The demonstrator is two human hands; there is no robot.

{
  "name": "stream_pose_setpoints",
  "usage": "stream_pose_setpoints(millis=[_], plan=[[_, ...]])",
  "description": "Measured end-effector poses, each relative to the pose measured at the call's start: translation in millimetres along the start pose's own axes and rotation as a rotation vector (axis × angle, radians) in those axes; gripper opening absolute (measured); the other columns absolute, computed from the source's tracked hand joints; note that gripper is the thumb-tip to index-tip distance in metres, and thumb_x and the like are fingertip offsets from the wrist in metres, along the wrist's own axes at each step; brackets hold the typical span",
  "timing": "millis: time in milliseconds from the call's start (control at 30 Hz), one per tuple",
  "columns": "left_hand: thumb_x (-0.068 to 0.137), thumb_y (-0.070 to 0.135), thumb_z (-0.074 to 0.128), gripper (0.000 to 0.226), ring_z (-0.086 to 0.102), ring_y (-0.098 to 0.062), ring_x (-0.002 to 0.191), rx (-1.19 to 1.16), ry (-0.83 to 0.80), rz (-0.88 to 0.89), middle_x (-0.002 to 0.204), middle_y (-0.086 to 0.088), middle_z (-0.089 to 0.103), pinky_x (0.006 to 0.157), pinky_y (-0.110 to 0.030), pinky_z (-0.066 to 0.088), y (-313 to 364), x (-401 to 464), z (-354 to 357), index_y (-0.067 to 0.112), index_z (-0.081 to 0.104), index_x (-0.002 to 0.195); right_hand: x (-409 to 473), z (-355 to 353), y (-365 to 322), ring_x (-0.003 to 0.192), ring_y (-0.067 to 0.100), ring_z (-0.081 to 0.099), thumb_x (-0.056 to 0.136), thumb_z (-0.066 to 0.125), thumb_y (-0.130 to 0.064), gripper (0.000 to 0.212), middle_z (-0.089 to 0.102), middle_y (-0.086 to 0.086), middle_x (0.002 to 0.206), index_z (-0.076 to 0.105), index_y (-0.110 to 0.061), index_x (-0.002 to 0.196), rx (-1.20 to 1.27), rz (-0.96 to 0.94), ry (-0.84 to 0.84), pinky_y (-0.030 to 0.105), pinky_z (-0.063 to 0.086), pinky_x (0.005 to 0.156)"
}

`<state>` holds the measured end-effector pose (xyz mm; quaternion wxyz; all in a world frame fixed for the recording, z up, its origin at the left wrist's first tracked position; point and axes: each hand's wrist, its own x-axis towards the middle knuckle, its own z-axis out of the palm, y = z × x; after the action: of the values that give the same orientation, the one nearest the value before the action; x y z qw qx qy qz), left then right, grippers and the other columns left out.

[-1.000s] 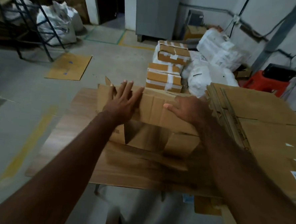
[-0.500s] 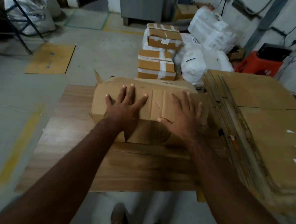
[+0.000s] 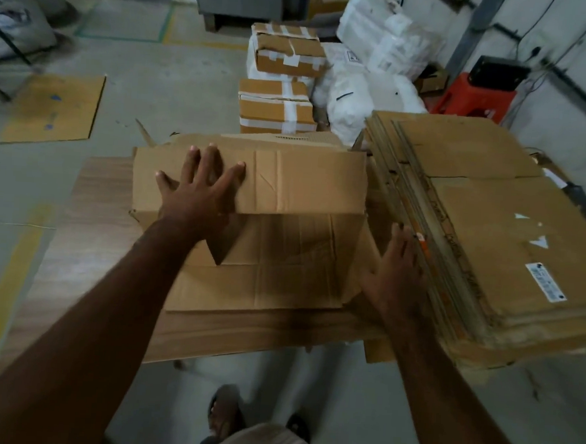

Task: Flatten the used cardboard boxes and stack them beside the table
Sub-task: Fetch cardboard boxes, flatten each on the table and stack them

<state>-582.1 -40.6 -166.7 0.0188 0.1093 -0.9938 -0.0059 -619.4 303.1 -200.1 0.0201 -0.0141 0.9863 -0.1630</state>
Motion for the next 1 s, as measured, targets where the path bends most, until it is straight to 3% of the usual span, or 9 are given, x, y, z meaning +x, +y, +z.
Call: stream_pose_setpoints(millis=[133, 267, 400, 500, 600, 667, 800, 900, 1000], plan=[[0.082, 0.055, 0.076, 0.109, -0.015, -0.039, 0.154, -0.02, 0.012, -0.005, 0.168, -0.005, -0.016, 0.107, -0.084, 0.013, 4.5, -4.1, -4.5, 0.044, -0.001, 0.158, 4.2, -18.4, 8.8, 0.152, 0.037, 0.022, 0.085, 0.075, -0.04, 0.097, 0.013, 0.013, 0.168, 0.019, -0.015, 0.161, 0.013, 0.008, -0.022, 0.067, 0.028, 0.115], [0.083, 0.051, 0.077, 0.106, -0.015, -0.039, 0.154, -0.028, 0.023, -0.017, 0.168, -0.006, -0.019, 0.109, -0.08, 0.017, 8.9, -8.8, -10.6, 0.043, 0.002, 0.158, 17.4, -37.0, -63.0, 0.149, 0.036, 0.029, 0.085, 0.069, -0.048, 0.091, 0.023, 0.014, 0.166, 0.029, -0.013, 0.158, 0.041, -0.39, 0.135, 0.06, 0.027, 0.115], [0.085, 0.05, 0.075, 0.105, -0.016, -0.037, 0.154, -0.005, 0.028, 0.0, 0.168, -0.006, -0.022, 0.111, -0.076, 0.021, 6.2, -19.2, -15.8, 0.044, 0.0, 0.158, 43.1, -37.1, -168.1, 0.155, 0.026, 0.015, 0.094, 0.06, -0.043, 0.084, 0.014, 0.005, 0.17, 0.016, -0.022, 0.162, -0.084, -0.639, -0.008, 0.056, 0.014, 0.121], [0.086, 0.047, 0.072, 0.096, -0.008, -0.036, 0.156, -0.02, 0.086, 0.017, 0.169, -0.006, -0.016, 0.112, -0.072, 0.025, -1.4, -35.0, -14.0, 0.037, 0.011, 0.16, 52.6, -25.8, -209.8, 0.155, 0.022, 0.016, 0.099, 0.049, -0.037, 0.07, 0.025, 0.002, 0.167, 0.02, -0.024, 0.161, -0.19, -0.642, -0.052, 0.062, 0.007, 0.121], [0.091, 0.042, 0.066, 0.071, 0.029, -0.036, 0.144, 0.012, 0.148, 0.04, 0.162, -0.014, 0.024, 0.109, -0.056, 0.037, -6.0, -60.2, -5.7, 0.021, 0.036, 0.152, 56.5, -17.9, -214.6, 0.153, 0.022, 0.02, 0.1, 0.045, -0.035, 0.067, 0.031, 0.001, 0.164, 0.021, -0.024, 0.161, -0.209, -0.586, -0.039, 0.064, 0.004, 0.12], [0.097, 0.042, 0.056, 0.058, 0.046, -0.032, 0.133, 0.007, 0.041, 0.151, 0.154, -0.008, 0.04, 0.101, -0.048, 0.047, -5.9, -69.0, 0.6, 0.019, 0.043, 0.148, 59.4, -17.0, -212.2, 0.153, 0.021, 0.02, 0.102, 0.042, -0.034, 0.065, 0.029, 0.001, 0.165, 0.019, -0.024, 0.161, -0.222, -0.581, -0.039, 0.063, 0.003, 0.12], [0.099, 0.043, 0.054, 0.053, 0.056, -0.029, 0.125, 0.01, -0.18, 0.095, 0.153, 0.002, 0.04, 0.09, -0.047, 0.056, -15.3, -64.5, 2.9, 0.024, 0.045, 0.147, 58.8, -17.4, -211.4, 0.154, 0.02, 0.019, 0.103, 0.042, -0.034, 0.064, 0.026, 0.0, 0.166, 0.018, -0.024, 0.162, -0.228, -0.578, -0.031, 0.061, 0.004, 0.121], [0.099, 0.047, 0.054, 0.043, 0.062, -0.028, 0.113, 0.037, -0.185, 0.069, 0.146, 0.003, 0.045, 0.085, -0.047, 0.057, -18.3, -67.6, 0.8, 0.024, 0.058, 0.135, 55.5, -14.4, -211.7, 0.154, 0.02, 0.02, 0.104, 0.043, -0.04, 0.066, 0.026, 0.0, 0.166, 0.017, -0.025, 0.162, -0.242, -0.584, -0.016, 0.06, 0.005, 0.122], [0.099, 0.049, 0.051, 0.04, 0.063, -0.027, 0.106, 0.056, -0.161, 0.051, 0.133, 0.001, 0.051, 0.078, -0.041, 0.055, -24.0, -85.4, -2.8, 0.024, 0.058, 0.13, 51.2, -12.8, -216.1, 0.154, 0.02, 0.019, 0.105, 0.043, -0.044, 0.066, 0.026, -0.001, 0.167, 0.016, -0.025, 0.162, -0.235, -0.618, -0.024, 0.06, 0.005, 0.121]])
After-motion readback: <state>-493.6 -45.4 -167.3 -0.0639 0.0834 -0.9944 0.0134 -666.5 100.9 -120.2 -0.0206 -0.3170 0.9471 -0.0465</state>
